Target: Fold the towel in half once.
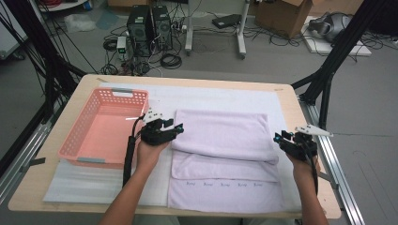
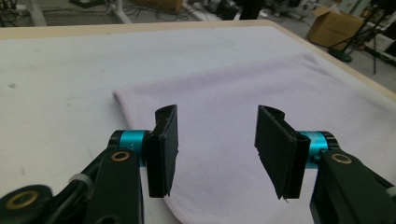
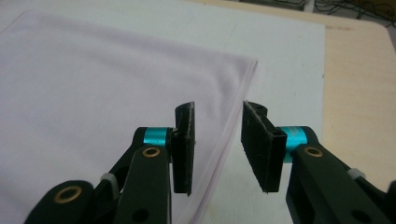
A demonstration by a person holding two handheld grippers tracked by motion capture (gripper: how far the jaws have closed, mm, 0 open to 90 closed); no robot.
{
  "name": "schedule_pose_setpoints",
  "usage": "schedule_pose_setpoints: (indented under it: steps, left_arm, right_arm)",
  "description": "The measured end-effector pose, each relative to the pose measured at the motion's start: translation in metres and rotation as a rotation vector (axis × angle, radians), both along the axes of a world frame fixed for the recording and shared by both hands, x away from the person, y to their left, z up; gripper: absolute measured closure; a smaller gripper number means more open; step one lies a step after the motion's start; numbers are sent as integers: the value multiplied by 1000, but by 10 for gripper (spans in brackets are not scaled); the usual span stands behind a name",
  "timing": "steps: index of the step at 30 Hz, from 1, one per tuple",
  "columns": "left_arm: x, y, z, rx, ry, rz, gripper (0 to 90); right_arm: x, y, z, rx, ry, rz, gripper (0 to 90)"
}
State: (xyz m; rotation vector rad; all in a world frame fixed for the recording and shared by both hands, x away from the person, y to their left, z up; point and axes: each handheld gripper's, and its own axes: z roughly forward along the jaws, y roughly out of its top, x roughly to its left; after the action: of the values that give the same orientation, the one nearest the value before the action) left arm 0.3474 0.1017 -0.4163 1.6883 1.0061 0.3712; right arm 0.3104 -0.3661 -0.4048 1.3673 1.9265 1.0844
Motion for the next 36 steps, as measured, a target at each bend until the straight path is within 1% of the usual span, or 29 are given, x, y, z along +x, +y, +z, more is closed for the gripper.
schedule_pose_setpoints:
  steps: [1, 4, 5, 6, 7, 9, 11, 13, 14, 16, 17, 19, 21, 23, 25, 26, 27, 29, 31, 32, 33, 34, 35, 36]
  left_arm:
    - [-7, 0, -3, -8, 6, -8, 493]
    - [-26, 2, -12, -25, 24, -37, 484]
    - [-33, 3, -15, -37, 27, -39, 488]
    - [-40, 5, -18, -40, 31, -41, 488]
    - [-46, 7, -20, -34, 37, -44, 487]
    - [-58, 11, -25, -19, 45, -48, 487]
    - [-70, 16, -27, -11, 51, -49, 487]
    - [-80, 21, -29, 9, 53, -45, 487]
    - [-84, 23, -30, 12, 54, -43, 489]
    - [-91, 29, -31, 3, 58, -44, 490]
    - [-93, 31, -32, -4, 58, -44, 491]
    - [-97, 33, -35, -11, 68, -51, 492]
    - [-99, 31, -34, -10, 66, -67, 499]
    - [-100, 27, -34, -3, 81, -84, 512]
    - [-101, 23, -35, 11, 101, -102, 519]
    - [-101, 19, -36, 20, 116, -125, 524]
    - [-102, 16, -36, 28, 119, -132, 523]
    - [-102, 11, -37, 45, 125, -141, 522]
    - [-101, 6, -37, 82, 139, -139, 513]
    - [-101, 4, -38, 103, 148, -141, 510]
    - [-101, 1, -38, 128, 149, -144, 510]
    - [-102, -2, -38, 152, 136, -146, 511]
    - [-103, -4, -37, 178, 125, -146, 519]
    - [-105, -6, -37, 200, 112, -130, 545]
  right_arm:
    - [-8, 0, -2, -1, -4, 1, 642]
    - [-33, -2, -8, 11, 3, 4, 628]
    - [-41, -2, -11, 9, 5, 12, 628]
    - [-49, -1, -14, 4, 9, 20, 629]
    - [-57, -1, -17, -4, 9, 23, 630]
    - [-71, -1, -22, -2, 13, 26, 632]
    - [-80, -3, -25, -12, 30, 30, 632]
    - [-87, -5, -26, -4, 50, 31, 620]
    - [-90, -6, -26, -3, 49, 30, 619]
    - [-97, -8, -24, 3, 47, 29, 615]
    - [-99, -9, -24, -1, 44, 30, 615]
    - [-104, -11, -22, 8, 40, 27, 624]
    - [-109, -12, -22, 21, 40, 29, 664]
    - [-111, -11, -22, 27, 48, 45, 693]
    - [-112, -7, -24, 35, 69, 62, 685]
    - [-111, -5, -25, 32, 75, 73, 670]
    - [-110, 0, -28, 18, 92, 87, 651]
    - [-108, 7, -31, -4, 102, 101, 623]
    - [-104, 12, -33, -21, 103, 106, 628]
    - [-102, 15, -35, -29, 111, 107, 651]
    - [-99, 17, -37, -49, 120, 113, 683]
    - [-97, 19, -39, -75, 134, 114, 708]
    - [-96, 20, -41, -87, 139, 118, 740]
    - [-96, 21, -41, -94, 135, 119, 782]
